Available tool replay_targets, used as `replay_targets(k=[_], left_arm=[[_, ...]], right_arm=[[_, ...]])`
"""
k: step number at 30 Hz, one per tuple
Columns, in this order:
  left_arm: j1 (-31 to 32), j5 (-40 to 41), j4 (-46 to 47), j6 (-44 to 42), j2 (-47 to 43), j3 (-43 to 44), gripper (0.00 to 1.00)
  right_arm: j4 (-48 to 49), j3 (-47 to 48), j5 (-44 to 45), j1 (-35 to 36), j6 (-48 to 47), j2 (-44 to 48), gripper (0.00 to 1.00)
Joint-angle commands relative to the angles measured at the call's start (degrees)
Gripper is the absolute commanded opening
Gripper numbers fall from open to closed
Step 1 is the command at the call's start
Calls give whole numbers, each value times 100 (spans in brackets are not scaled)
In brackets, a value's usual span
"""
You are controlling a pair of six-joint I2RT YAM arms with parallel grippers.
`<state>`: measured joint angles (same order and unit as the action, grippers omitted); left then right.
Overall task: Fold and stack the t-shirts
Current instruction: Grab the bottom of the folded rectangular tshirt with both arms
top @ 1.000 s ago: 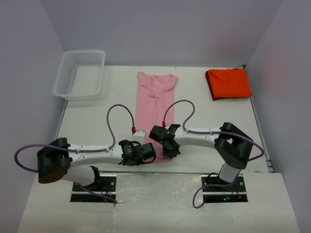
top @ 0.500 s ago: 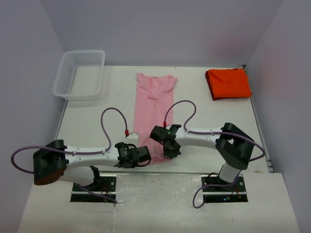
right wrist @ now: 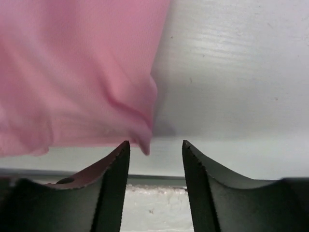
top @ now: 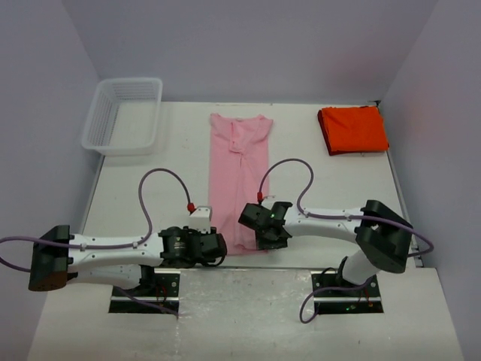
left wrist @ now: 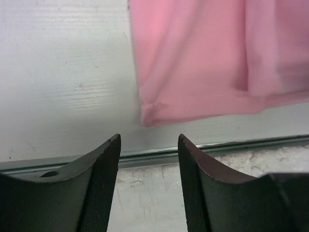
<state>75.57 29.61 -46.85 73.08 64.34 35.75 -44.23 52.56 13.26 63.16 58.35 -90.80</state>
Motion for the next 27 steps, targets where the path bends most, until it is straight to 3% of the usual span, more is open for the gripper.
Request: replay_targets(k=[1, 3, 5, 7, 9, 10, 11, 12, 13, 18, 21, 23, 25, 27], left_arm=[[282, 599, -465, 540, -360, 143, 52], [431, 731, -710, 724, -317, 248, 53], [450, 792, -808, 734, -124, 336, 53], [459, 880, -896, 647, 148, 529, 52], [459, 968, -975, 567, 289, 774, 43], [459, 1064, -975, 532, 386, 854, 32], [459, 1108, -914, 462, 404, 925, 10], [459, 1152, -818, 366, 404, 1030, 0], [459, 1214, -643, 182, 335, 1066, 0], [20, 1039, 517, -1214, -392, 1154, 0], [-576, 268, 1869, -2287, -1165, 663, 0], [-1312, -812, 2659, -2752, -1300, 295, 0], [-1771, -1681, 3109, -2930, -1065, 135, 0], [-1844, -2124, 3479, -2984, -608, 47, 0]], right_arm=[[-383, 193, 712, 328, 238, 493, 51], [-734, 491, 827, 548, 317, 520, 64], [-973, 685, 968, 680, 388, 502, 67], [-1123, 844, 1012, 698, 362, 520, 76], [-1080, 862, 1048, 689, 292, 599, 79], [-1053, 870, 1074, 663, 283, 625, 75], [-1009, 844, 1117, 619, 291, 704, 62], [-826, 722, 1083, 523, 248, 765, 8], [-703, 634, 1004, 296, 221, 844, 0], [464, -165, 284, -496, -428, 1809, 0], [984, -456, -321, -971, -745, 2197, 0], [1213, -509, -560, -1235, -955, 2190, 0], [1433, -544, -990, -1376, -1062, 2067, 0], [1697, -553, -1289, -1490, -1133, 1857, 0]])
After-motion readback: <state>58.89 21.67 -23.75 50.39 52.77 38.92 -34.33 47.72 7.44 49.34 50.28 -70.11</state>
